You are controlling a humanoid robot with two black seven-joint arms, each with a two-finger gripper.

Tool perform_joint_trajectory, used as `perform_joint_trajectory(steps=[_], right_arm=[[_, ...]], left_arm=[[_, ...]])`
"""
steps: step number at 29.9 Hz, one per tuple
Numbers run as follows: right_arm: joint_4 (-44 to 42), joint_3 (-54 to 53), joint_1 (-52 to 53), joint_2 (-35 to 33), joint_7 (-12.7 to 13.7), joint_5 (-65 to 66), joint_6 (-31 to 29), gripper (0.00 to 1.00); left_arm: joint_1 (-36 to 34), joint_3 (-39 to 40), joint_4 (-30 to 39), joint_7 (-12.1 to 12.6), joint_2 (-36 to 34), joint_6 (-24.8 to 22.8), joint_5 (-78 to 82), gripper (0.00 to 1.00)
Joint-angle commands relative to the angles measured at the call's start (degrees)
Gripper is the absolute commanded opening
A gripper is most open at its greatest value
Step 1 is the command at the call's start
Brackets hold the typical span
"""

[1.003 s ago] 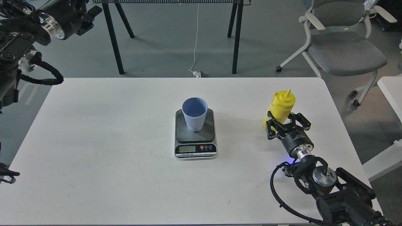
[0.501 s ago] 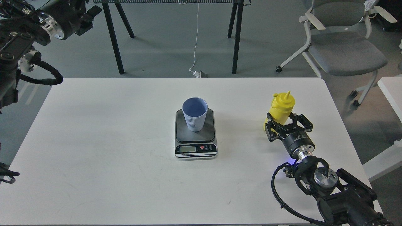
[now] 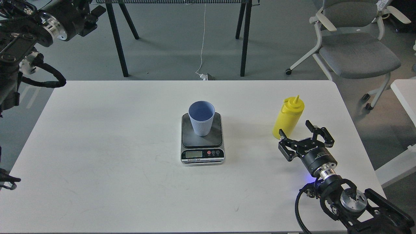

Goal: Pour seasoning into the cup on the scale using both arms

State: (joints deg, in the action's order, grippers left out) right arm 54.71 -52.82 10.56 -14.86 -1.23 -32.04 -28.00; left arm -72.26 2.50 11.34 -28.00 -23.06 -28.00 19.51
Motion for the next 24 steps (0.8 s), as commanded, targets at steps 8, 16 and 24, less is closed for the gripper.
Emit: perform_joint_trajectory(steps=[8, 16, 24], right_arm=[[13.4, -1.1, -12.6, -9.4, -0.3, 2.2, 0.0, 0.97], [14.2, -4.2, -17.9, -32.0, -0.5, 2.1, 0.0, 0.97], [13.1, -8.6, -9.2, -43.1, -0.4, 2.2, 0.0, 0.97]], left_arm=[[-0.2, 0.0, 0.0, 0.0, -0.9, 0.0, 0.0, 1.0], [0.0, 0.8, 0.0, 0.0, -1.0, 0.0, -1.0, 1.0], [0.4, 4.3, -0.2, 0.0, 1.0, 0.0, -2.5, 1.0]])
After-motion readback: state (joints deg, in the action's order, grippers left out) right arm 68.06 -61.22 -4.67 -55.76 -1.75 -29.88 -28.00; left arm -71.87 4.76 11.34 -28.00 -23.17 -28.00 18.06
